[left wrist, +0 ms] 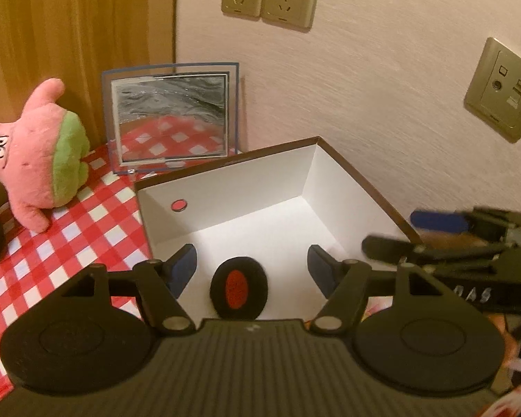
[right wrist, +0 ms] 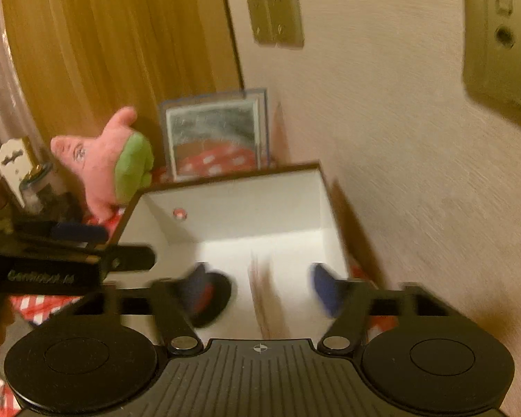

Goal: Organize soft objects
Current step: 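Open both tools to drop the earmuff pad and bandage strip into the box, then move both tools back toward the grey cloth and cotton-swab bag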

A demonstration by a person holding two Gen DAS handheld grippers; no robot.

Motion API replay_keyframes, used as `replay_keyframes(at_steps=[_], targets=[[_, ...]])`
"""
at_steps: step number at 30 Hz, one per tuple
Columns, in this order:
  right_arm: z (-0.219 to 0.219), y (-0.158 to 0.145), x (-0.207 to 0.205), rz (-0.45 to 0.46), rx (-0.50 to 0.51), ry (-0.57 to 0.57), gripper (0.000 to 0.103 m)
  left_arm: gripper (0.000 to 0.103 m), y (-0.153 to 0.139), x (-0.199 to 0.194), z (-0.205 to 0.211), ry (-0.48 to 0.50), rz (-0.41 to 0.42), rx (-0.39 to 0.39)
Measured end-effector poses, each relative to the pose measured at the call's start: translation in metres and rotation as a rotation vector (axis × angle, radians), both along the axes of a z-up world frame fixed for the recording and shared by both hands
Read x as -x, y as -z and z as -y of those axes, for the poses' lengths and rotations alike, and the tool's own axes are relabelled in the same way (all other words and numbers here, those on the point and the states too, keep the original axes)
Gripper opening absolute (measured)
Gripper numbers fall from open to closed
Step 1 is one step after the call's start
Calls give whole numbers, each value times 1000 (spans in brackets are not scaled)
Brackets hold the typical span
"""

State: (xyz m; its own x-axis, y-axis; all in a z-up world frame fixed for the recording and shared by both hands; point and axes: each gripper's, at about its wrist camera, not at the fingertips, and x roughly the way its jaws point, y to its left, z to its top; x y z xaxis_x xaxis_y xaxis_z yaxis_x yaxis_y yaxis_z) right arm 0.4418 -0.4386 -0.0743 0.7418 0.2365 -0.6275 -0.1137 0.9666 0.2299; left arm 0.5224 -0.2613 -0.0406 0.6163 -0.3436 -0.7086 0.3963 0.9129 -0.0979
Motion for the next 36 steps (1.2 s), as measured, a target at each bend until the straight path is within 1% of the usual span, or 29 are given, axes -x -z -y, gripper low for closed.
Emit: replay_keyframes(at_steps=[1,6,9,12,17,22,27,36], targets=[[0,-2,2,18,-2,-2,75,68,-1,3,-3,-1,2,-1],[-1,-10,11,19,-27,3,75,68,-10,23,-26,-23,15,2],[-3,-15,24,20,-31,-3,75,68,-16,38,-45,-45,12,2],[-5,-18,39,13,-28,-12,75,68,-20,58,-65,-58,5,13],[-11,-25,68,-3,-23,-13,75,68,-24,93,-93,-82,-5,0],[-17,-31,98,-11,-24,-11,75,68,-26,130,-121,-110,-19,16],[-27,-39,125,-6,-21,-32,75,68,-28,166,-148,-141,-25,17],[-55,-48,167,5,-38,-93,75,68,-34,222,-202,-236,-19,8]])
